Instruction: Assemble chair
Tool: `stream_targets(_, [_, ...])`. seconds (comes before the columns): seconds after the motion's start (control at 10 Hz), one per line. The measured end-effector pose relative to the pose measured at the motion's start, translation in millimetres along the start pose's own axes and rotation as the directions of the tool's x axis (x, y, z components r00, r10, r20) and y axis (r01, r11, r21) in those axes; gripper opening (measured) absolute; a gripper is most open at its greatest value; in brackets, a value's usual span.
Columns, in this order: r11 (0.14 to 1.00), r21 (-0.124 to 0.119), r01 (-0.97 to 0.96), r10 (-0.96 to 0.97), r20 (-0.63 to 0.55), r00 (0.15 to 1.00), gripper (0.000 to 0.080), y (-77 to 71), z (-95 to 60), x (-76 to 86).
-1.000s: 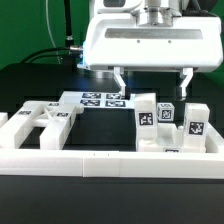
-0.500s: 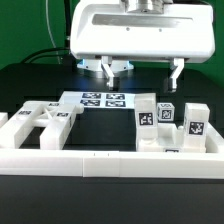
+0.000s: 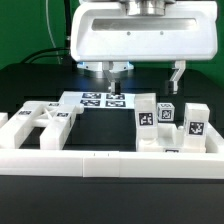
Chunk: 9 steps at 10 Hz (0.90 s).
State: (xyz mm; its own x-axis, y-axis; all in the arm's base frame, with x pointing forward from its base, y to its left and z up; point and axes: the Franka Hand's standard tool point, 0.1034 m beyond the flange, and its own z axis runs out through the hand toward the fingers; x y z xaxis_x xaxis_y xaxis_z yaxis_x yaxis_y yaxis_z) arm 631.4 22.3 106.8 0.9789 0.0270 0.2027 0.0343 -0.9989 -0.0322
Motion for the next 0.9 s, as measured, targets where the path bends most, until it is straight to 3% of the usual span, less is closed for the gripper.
stream_targets(0.3, [0.999, 0.036, -0.018, 0.010, 0.213, 0.977, 0.0649, -4.3, 7.2, -10.4])
stream_targets(0.4, [0.999, 0.036, -0.017, 0.009, 0.209, 0.978, 0.0649, -4.2, 6.5, -6.7])
stream_targets(0.6, [0.986, 0.082, -0.143, 0.119, 0.248, 0.961, 0.0649, 7.7, 7.4, -15.4])
stream_targets(0.9, [0.965, 0.088, -0.249, 0.219, 0.258, 0.941, 0.0649, 4.0, 12.9, -16.9])
